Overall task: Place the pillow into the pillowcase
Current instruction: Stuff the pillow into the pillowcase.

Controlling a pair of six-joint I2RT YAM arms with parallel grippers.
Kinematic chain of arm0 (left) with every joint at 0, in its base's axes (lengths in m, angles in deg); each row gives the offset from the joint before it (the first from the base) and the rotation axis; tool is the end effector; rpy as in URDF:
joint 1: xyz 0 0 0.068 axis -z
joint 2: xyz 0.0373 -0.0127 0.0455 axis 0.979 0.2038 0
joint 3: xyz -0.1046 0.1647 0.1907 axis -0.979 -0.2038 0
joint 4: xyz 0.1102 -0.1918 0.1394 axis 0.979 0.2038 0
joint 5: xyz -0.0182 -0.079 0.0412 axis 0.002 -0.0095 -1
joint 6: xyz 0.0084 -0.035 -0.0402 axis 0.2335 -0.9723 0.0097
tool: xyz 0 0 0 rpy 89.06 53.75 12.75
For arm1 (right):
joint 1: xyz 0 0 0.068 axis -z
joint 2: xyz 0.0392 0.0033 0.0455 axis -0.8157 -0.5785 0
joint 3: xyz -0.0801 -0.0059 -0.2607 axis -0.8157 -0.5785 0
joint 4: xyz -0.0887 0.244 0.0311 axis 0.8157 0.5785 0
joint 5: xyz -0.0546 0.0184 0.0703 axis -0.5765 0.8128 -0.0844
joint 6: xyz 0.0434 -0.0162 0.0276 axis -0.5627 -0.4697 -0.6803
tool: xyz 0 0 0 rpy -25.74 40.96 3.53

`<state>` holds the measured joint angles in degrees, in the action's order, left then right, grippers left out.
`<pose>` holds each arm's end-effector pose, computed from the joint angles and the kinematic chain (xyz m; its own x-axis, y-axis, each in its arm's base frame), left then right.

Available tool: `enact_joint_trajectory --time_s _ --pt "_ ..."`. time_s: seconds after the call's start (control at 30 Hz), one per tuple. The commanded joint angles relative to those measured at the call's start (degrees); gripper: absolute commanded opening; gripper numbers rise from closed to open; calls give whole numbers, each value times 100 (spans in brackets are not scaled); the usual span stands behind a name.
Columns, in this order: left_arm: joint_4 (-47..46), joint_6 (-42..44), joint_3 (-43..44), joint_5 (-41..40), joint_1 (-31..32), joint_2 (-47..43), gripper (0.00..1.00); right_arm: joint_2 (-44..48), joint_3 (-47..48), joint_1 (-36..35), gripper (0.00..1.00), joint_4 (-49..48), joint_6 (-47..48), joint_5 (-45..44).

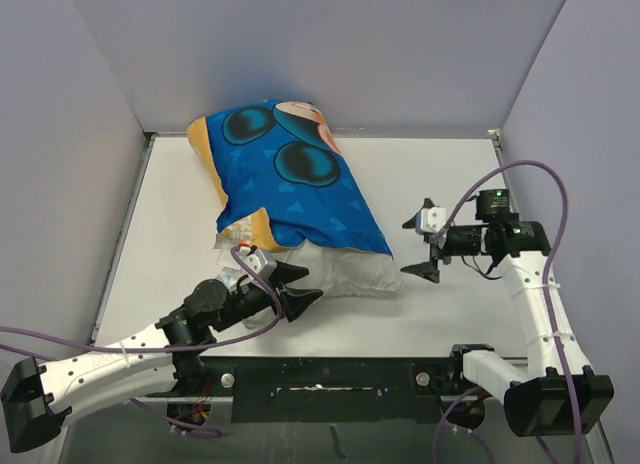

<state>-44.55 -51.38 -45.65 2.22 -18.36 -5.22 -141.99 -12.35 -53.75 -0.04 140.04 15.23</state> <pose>0.0903 -0.1564 0.2654 -0.1872 -0.1970 -0.9624 0.8497 0.4592 -0.2593 0.1778 0.0287 0.3468 0.1208 -0.4406 -0.8895 -0.9604 0.1747 -0.2169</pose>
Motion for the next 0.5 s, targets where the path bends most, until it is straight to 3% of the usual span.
enact_joint_trajectory --time_s 0.0,0.13,0.2,0.27,0.37,0.47 --pt "1412 -629 356 453 55 -168 58 157 -1054 -681 98 -1706 -549 -972" --pt "2058 -164 860 -81 832 369 57 -223 -1341 -699 92 -2661 -1226 -1909" --pt "2102 730 1047 -898 1607 679 61 -498 -1355 -736 84 -2738 -1452 -1721" --pt "1918 2356 1202 -1603 2345 1115 71 -634 -1473 -954 76 -2874 -1660 -1533" --pt "1496 4003 1430 -2288 2715 1807 86 -700 -1501 -1234 66 -2698 -1554 -553" --pt "807 5546 1533 -2397 2605 2400 95 -747 -1367 -1270 50 -1583 -647 935"
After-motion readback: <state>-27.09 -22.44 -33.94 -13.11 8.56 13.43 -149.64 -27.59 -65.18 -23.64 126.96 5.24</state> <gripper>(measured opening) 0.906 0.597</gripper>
